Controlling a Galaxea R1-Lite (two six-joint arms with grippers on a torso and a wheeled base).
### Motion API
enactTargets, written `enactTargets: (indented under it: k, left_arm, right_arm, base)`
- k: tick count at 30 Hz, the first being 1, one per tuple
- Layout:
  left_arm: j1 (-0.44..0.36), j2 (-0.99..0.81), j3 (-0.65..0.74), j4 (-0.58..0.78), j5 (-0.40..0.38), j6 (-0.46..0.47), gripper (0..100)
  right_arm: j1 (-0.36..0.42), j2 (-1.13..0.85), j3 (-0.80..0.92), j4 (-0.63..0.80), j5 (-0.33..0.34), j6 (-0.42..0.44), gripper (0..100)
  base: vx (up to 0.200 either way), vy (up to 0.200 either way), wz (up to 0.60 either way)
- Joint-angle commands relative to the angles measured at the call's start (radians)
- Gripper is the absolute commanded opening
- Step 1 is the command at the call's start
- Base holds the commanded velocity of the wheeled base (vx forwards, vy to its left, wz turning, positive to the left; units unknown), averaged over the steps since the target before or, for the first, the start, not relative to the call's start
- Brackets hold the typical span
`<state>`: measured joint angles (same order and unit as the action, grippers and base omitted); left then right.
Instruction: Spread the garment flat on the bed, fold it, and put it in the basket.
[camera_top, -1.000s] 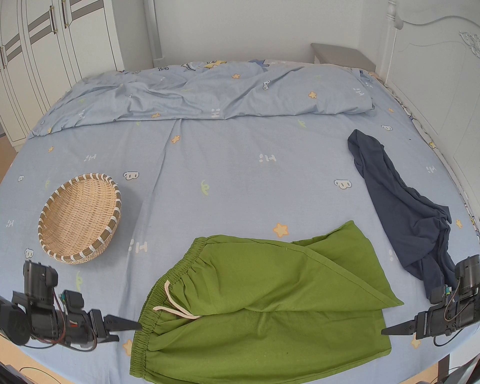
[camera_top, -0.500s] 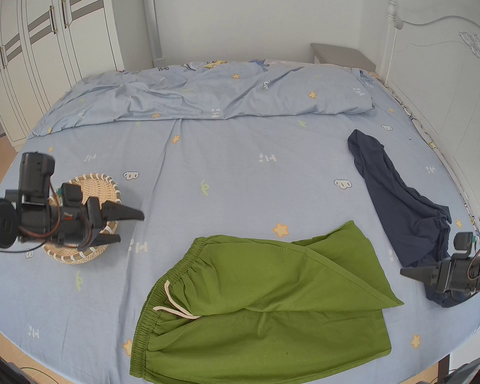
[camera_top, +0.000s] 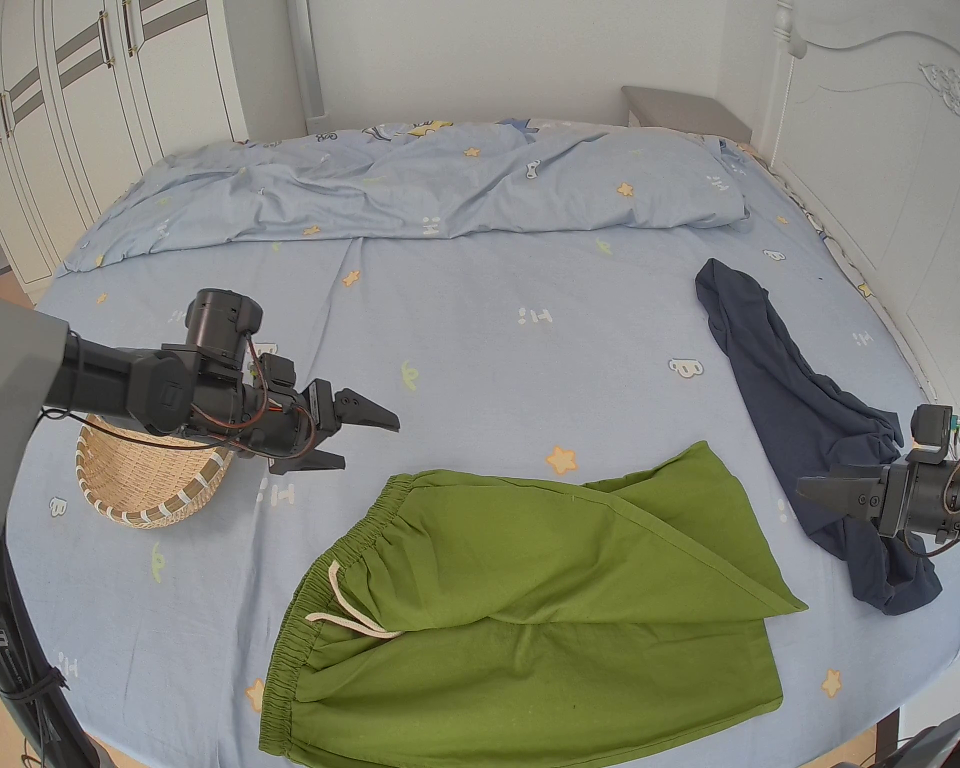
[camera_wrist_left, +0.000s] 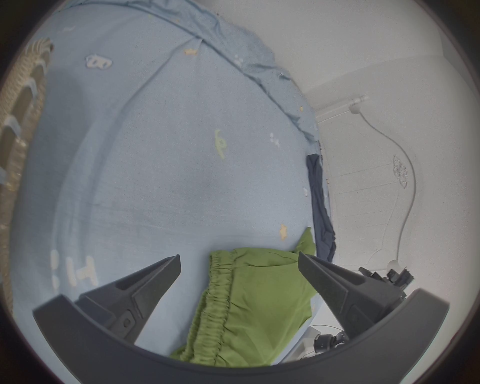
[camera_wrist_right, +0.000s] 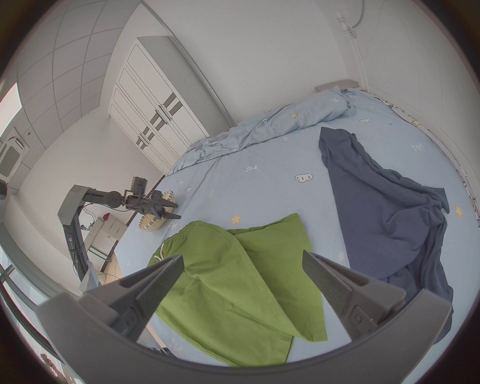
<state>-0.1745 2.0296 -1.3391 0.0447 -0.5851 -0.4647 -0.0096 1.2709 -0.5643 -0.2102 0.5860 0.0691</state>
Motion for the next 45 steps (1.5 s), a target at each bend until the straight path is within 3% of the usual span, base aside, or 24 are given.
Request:
enactTargets:
  k: [1, 9, 45]
  left_arm:
    - [-0.016, 0.113, -0.040, -0.003, 0.025, 0.000, 100]
    - [-0.080, 0.166, -0.064, -0.003, 0.125, -0.002, 100]
    - [-0.106, 0.086, 0.002, 0.000, 0.114, -0.005, 100]
  right_arm:
    - [0.017, 0.004, 0.001, 0.000, 0.000, 0.000, 100]
    - [0.043, 0.004, 0.010, 0.000, -0.002, 0.001, 100]
    - [0.059, 0.027, 0.018, -0.001, -0.002, 0.001, 100]
  base:
    - [0.000, 0.000, 0.00]
    - [0.000, 0.000, 0.00]
    - [0.000, 0.000, 0.00]
